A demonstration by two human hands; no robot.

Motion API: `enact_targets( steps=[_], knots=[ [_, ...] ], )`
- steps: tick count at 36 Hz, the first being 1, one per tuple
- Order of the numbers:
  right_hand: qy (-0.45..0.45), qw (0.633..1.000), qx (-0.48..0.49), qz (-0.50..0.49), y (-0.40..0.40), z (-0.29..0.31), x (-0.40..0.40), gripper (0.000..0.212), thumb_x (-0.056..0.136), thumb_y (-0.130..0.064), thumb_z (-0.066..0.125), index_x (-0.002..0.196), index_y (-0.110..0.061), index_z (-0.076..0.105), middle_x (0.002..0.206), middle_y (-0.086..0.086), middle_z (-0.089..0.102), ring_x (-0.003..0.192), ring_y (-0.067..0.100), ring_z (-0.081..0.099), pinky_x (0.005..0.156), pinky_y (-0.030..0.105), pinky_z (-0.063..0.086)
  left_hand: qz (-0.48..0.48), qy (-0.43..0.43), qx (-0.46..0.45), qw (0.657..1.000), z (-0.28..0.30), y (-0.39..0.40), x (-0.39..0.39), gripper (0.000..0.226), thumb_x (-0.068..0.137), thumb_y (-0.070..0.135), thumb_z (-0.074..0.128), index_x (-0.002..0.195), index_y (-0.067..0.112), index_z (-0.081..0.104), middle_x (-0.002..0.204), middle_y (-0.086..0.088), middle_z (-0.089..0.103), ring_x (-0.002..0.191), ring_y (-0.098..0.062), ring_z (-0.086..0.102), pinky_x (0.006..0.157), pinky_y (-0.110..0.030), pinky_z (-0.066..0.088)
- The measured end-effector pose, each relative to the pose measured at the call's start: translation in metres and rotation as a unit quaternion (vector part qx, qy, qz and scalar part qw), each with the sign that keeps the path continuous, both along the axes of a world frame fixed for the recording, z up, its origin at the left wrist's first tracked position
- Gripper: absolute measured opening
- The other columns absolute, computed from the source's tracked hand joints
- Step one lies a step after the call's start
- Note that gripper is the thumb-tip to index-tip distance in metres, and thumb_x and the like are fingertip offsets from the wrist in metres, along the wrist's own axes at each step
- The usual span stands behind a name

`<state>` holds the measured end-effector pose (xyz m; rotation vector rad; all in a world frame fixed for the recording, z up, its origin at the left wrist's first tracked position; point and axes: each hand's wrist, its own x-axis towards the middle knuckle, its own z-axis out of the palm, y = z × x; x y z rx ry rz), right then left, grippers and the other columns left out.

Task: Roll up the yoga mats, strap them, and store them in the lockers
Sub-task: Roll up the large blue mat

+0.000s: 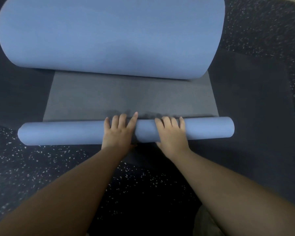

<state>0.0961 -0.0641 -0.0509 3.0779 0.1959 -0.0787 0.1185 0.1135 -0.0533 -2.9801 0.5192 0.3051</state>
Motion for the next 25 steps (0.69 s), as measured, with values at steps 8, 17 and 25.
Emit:
enact_targets(
  steps=[8,17,25],
  knots=[
    [-0.004,1.0,0.019,0.016,-0.004,0.005,-0.006,0.079,0.034,-0.031,0.096,0.104,-0.006,0.071,0.088,0.01,0.067,0.081,0.031,0.068,0.083,0.057,0.052,-0.033,-0.104,-0.024,0.994,-0.005,0.011,-0.003,0.096,0.028,0.025,0.095,0.115,0.004,0.06,0.082,-0.013,0.055,0.065,-0.034,0.054,0.076,-0.055,0.053],
    [0.131,0.99,0.045,0.019,0.002,0.019,-0.04,0.067,0.086,-0.039,0.066,0.139,-0.011,0.036,0.135,0.007,0.05,0.129,0.026,0.044,0.115,0.046,0.018,-0.054,-0.045,-0.084,0.994,0.007,0.025,-0.039,0.078,0.022,0.019,0.091,0.091,0.01,0.056,0.069,-0.011,0.057,0.058,-0.034,0.059,0.067,-0.047,0.054],
    [0.193,0.979,0.045,0.041,0.0,0.037,-0.067,0.056,0.089,-0.046,0.061,0.128,-0.016,0.035,0.133,0.005,0.05,0.128,0.024,0.043,0.113,0.042,0.02,-0.048,0.012,-0.11,0.993,0.013,0.032,-0.072,0.068,0.021,0.031,0.089,0.082,0.012,0.067,0.065,-0.007,0.061,0.055,-0.031,0.061,0.058,-0.039,0.052]
  ],
)
